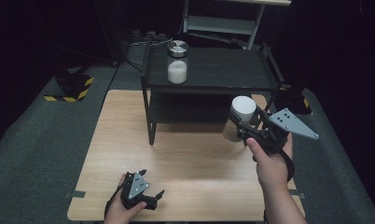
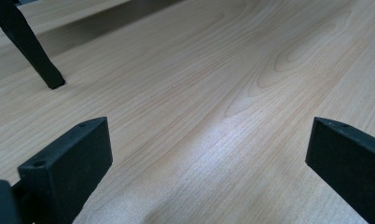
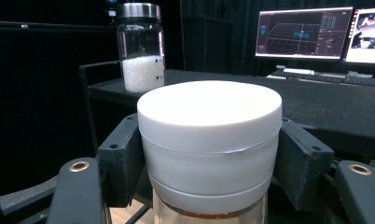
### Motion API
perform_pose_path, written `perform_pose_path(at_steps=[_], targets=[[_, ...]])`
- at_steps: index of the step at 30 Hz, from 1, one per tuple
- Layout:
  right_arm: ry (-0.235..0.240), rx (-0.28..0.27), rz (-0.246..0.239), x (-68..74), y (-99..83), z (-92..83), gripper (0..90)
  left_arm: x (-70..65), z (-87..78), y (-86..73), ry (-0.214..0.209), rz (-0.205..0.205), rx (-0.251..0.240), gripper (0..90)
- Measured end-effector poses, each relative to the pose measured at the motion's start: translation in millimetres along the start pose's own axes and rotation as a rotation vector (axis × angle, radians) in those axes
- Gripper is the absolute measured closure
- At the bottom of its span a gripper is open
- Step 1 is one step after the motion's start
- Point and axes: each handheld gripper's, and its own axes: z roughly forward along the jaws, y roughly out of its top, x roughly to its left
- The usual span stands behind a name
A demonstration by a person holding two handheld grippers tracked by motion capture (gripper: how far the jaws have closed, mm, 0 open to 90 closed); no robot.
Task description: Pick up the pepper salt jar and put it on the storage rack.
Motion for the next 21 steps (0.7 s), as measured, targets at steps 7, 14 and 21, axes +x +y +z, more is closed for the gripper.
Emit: perform_pose_path(at_steps=[7, 14, 21], targets=[[-0.012, -0.011, -0.014, -0.6, 11.5, 6.9, 33.7, -0.8, 0.1, 0.2, 0.001, 0.009, 0.001, 0.9], [-0.03, -0.011, -0.03, -3.2, 28.5, 13.4, 33.8, 0.6, 0.0, 0.1, -0.005, 0.006, 0.0, 0.9], [-0.05, -0.014, -0.057, -1.4, 47.5, 21.5, 33.9, 1.3, 0.1, -0.6, -0.01, 0.003, -0.004, 0.9]])
